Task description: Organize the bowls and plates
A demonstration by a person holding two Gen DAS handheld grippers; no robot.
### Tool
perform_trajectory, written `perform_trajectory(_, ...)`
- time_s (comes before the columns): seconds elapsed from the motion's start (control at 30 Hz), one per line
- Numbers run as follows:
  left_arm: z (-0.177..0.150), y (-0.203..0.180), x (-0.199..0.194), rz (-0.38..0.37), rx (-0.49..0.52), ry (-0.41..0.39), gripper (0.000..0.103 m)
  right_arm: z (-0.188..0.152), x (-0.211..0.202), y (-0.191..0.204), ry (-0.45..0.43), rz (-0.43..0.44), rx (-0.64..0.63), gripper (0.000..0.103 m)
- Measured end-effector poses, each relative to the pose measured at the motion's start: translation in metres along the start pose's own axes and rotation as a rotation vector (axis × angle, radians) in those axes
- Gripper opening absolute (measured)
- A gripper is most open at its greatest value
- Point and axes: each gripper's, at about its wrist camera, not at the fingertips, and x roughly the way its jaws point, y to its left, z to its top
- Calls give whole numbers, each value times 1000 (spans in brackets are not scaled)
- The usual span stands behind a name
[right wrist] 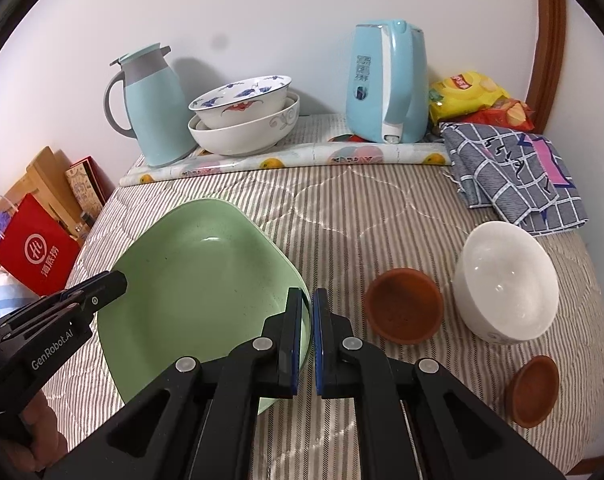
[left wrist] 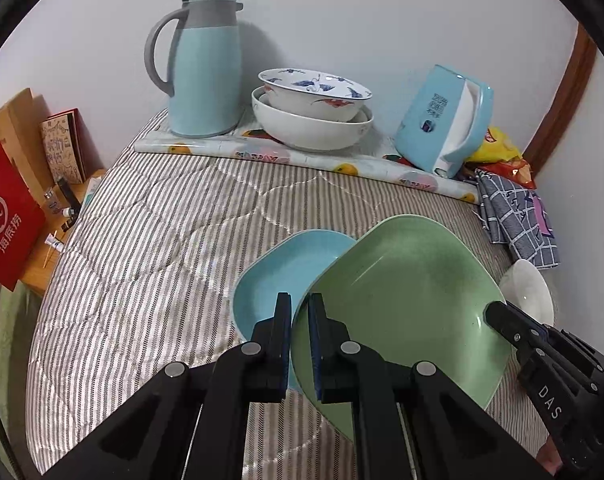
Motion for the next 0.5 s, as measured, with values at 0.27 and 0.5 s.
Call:
perform_trajectory(0.27, 4, 10, 19, 44, -2, 37, 9, 3, 23, 11, 39, 8, -21, 5)
perform_trajectory(0.5, 6, 17, 38, 65, -7, 78, 9, 5, 44, 13, 76, 19, -24, 5)
